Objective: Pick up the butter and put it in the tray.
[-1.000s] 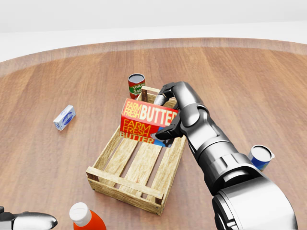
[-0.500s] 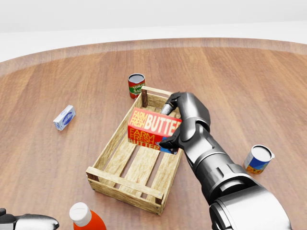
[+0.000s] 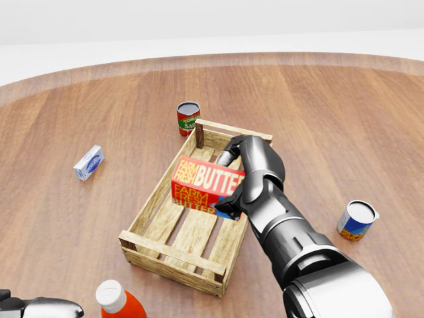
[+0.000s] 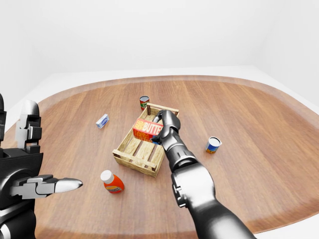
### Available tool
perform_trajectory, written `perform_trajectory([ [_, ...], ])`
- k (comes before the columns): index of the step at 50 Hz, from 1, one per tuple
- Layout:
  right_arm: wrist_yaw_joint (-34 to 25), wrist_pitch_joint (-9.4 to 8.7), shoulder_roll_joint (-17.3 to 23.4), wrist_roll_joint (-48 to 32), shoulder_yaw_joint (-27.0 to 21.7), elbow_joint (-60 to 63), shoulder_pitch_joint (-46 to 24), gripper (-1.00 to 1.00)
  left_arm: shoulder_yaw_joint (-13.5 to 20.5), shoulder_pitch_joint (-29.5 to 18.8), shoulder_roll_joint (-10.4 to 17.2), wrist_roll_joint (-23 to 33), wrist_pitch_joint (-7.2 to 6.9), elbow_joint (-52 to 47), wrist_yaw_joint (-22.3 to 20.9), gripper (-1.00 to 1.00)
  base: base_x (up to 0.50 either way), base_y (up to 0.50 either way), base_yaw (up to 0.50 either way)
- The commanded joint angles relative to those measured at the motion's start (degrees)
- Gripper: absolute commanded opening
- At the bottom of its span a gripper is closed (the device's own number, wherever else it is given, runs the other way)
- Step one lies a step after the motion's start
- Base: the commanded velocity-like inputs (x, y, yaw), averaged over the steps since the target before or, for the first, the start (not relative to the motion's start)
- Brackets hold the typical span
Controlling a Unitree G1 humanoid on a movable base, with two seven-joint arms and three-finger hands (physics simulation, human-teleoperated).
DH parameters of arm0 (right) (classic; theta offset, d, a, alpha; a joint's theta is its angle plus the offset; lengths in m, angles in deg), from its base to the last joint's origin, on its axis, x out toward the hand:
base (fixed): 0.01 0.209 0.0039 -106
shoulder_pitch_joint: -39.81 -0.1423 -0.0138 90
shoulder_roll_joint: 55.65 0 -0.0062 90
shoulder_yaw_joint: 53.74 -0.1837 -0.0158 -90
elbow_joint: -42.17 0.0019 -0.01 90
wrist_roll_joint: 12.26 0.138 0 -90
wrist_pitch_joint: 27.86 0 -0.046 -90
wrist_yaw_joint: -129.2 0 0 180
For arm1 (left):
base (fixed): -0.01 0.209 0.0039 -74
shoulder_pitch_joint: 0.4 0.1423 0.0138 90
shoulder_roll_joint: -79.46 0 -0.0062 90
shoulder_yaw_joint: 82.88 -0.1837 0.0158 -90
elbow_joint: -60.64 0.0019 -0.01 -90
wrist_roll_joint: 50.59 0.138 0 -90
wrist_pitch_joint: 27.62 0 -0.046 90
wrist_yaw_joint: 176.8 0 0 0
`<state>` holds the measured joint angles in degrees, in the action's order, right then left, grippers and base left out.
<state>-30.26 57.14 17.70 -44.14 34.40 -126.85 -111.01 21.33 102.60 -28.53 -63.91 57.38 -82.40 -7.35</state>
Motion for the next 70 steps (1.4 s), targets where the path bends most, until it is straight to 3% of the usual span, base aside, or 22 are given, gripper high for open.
perform_trajectory([
  [1,0.69,0.00,-0.93,-0.73,-2.10,0.94,-1.13,-1.00,0.18,0.09,-0.02,-0.22,0.00,-0.58,-0.09,1.00,0.00,0.00,0.00],
  [13,-0.53,0.00,-2.25,-0.69,-2.38,0.69,0.28,-1.00,1.62,-0.75,0.19,-1.43,0.00,-1.08,0.02,1.00,0.00,0.00,0.00],
  [49,-1.62,0.00,-2.96,-1.95,-2.82,0.40,2.52,-1.00,0.63,0.38,-0.28,-0.68,0.00,-1.41,-0.64,1.00,0.00,0.00,0.00],
  [50,-1.35,0.00,-2.96,-1.99,-2.78,0.41,2.50,-0.55,0.57,0.46,-0.30,-0.68,0.00,-1.55,-0.64,1.00,0.00,0.00,0.00],
  [51,-1.38,0.00,-2.84,-1.86,-2.91,0.42,2.41,1.00,0.46,0.60,-0.35,-0.54,0.00,-1.39,-0.73,1.00,0.00,0.00,0.00],
  [70,-2.20,0.00,-2.99,-2.50,-2.31,0.40,2.57,1.00,0.94,0.08,-0.20,-0.94,0.00,-1.48,-0.40,1.00,0.00,0.00,0.00],
])
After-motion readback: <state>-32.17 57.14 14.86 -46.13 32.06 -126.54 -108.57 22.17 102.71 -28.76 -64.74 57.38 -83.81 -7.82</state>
